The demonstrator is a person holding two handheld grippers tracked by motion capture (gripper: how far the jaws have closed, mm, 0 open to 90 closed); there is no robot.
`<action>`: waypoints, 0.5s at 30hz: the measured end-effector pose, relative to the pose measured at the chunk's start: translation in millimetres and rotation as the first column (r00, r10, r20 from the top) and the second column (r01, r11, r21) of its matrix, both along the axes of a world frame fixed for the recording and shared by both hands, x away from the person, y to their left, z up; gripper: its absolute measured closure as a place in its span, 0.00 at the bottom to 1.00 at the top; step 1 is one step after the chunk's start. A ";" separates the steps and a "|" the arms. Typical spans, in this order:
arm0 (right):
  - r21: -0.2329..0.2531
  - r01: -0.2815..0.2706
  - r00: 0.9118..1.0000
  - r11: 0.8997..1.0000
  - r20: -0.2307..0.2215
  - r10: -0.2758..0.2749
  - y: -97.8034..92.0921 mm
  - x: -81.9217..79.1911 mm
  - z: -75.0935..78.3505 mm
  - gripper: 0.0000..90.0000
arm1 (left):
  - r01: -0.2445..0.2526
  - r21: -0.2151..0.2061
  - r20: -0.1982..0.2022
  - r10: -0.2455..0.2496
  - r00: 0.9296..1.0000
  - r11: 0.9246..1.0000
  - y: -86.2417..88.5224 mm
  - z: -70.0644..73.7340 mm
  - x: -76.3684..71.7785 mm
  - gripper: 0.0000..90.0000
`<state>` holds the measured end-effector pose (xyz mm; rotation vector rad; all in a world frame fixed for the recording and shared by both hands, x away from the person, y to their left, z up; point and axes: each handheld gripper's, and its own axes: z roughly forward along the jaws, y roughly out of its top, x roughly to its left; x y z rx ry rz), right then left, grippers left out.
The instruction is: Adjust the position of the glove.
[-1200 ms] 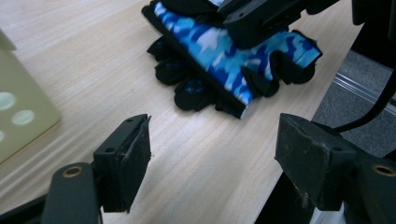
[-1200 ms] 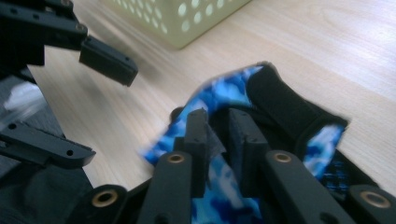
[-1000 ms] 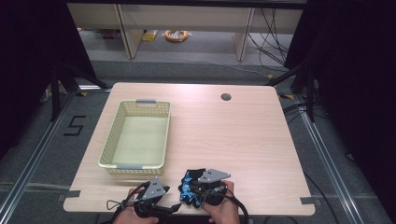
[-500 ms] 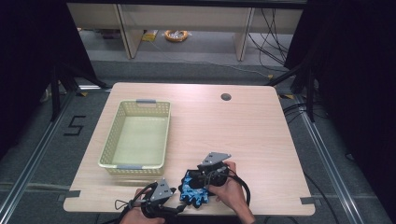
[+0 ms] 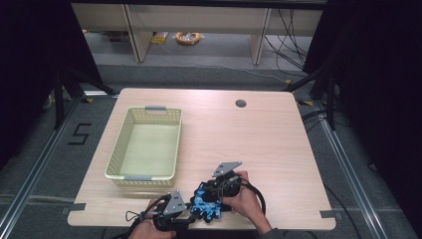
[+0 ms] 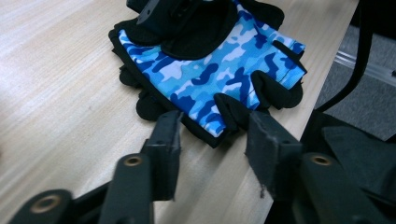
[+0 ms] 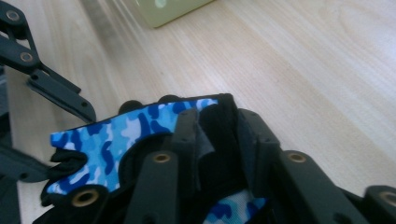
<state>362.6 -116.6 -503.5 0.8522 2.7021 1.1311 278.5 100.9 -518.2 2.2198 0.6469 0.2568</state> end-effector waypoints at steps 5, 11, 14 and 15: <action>-0.001 -0.009 1.000 1.000 -0.027 0.009 -1.5 0.9 2.5 0.84 | -0.010 0.011 0.001 0.010 1.000 1.000 0.3 0.5 1.4 0.81; 0.059 0.024 1.000 0.998 -0.007 -0.024 -9.3 -2.1 16.1 0.96 | -0.006 -0.015 0.026 0.007 1.000 1.000 4.6 12.0 0.8 0.97; 0.112 0.049 0.999 0.993 -0.023 -0.047 -14.6 -7.4 22.4 0.96 | 0.001 -0.037 0.040 0.001 0.999 0.999 5.0 17.5 0.4 0.99; 0.134 0.057 0.998 0.989 -0.026 -0.053 -17.0 -9.0 25.1 0.96 | -0.001 -0.022 0.054 0.003 0.999 1.000 5.9 19.0 1.0 0.99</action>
